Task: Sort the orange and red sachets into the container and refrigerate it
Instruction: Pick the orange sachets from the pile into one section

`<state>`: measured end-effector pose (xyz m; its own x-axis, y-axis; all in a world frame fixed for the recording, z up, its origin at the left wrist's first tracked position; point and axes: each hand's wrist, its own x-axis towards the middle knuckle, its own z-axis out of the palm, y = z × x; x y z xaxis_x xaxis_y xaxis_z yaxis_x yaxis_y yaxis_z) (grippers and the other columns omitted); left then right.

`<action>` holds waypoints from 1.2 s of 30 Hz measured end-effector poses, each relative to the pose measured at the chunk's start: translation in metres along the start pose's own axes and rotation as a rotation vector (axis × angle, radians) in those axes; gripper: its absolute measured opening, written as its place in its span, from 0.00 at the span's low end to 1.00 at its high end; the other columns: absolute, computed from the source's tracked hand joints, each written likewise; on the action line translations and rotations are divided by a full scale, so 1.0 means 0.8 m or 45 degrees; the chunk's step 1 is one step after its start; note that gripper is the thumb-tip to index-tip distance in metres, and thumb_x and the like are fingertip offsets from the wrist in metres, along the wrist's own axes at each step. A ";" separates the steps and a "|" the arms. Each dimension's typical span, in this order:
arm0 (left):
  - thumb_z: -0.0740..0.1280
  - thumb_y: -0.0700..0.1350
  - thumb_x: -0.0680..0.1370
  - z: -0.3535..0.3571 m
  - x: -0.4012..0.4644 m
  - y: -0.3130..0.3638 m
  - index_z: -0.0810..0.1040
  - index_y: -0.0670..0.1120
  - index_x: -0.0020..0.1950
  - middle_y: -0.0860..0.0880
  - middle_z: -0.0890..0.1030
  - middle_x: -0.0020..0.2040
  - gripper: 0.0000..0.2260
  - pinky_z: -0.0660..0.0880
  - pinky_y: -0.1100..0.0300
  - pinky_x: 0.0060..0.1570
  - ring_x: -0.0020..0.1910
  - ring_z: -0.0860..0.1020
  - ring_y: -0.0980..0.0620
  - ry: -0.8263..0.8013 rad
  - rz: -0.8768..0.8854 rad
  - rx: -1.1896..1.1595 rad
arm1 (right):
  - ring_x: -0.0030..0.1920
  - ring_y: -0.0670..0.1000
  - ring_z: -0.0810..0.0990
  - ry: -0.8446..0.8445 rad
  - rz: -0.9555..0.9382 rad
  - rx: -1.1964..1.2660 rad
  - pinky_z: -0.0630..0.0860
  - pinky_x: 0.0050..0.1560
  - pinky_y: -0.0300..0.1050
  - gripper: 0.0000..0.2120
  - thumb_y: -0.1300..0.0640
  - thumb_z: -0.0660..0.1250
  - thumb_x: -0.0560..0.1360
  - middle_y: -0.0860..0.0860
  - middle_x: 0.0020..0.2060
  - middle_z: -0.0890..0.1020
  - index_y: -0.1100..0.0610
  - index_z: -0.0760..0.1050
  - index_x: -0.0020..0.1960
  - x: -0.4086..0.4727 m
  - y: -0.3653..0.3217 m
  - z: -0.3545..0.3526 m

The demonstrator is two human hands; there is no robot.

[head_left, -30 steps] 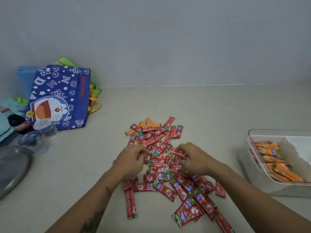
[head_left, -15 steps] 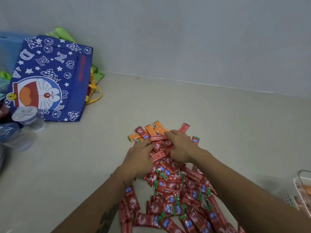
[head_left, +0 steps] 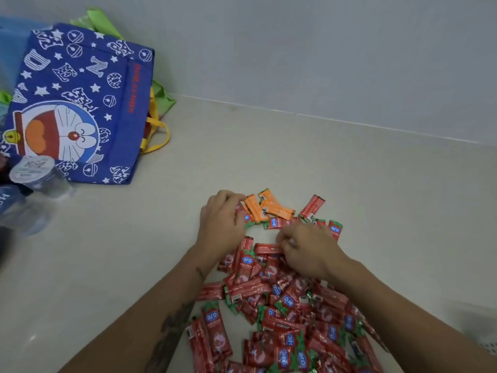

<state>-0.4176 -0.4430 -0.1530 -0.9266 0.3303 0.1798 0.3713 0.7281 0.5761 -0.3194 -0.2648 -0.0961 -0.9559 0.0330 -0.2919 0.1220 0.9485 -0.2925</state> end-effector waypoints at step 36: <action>0.66 0.49 0.77 0.010 -0.009 0.012 0.69 0.45 0.61 0.46 0.72 0.59 0.16 0.69 0.54 0.55 0.57 0.70 0.47 -0.315 -0.243 0.400 | 0.37 0.51 0.74 0.079 0.402 0.795 0.67 0.34 0.44 0.10 0.55 0.61 0.73 0.52 0.41 0.76 0.57 0.67 0.52 0.145 -0.047 0.012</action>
<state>-0.4072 -0.4335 -0.1556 -0.9524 0.2784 -0.1243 0.2306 0.9245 0.3035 -0.4324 -0.2998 -0.1279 -0.8605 0.3128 -0.4021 0.5094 0.5328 -0.6757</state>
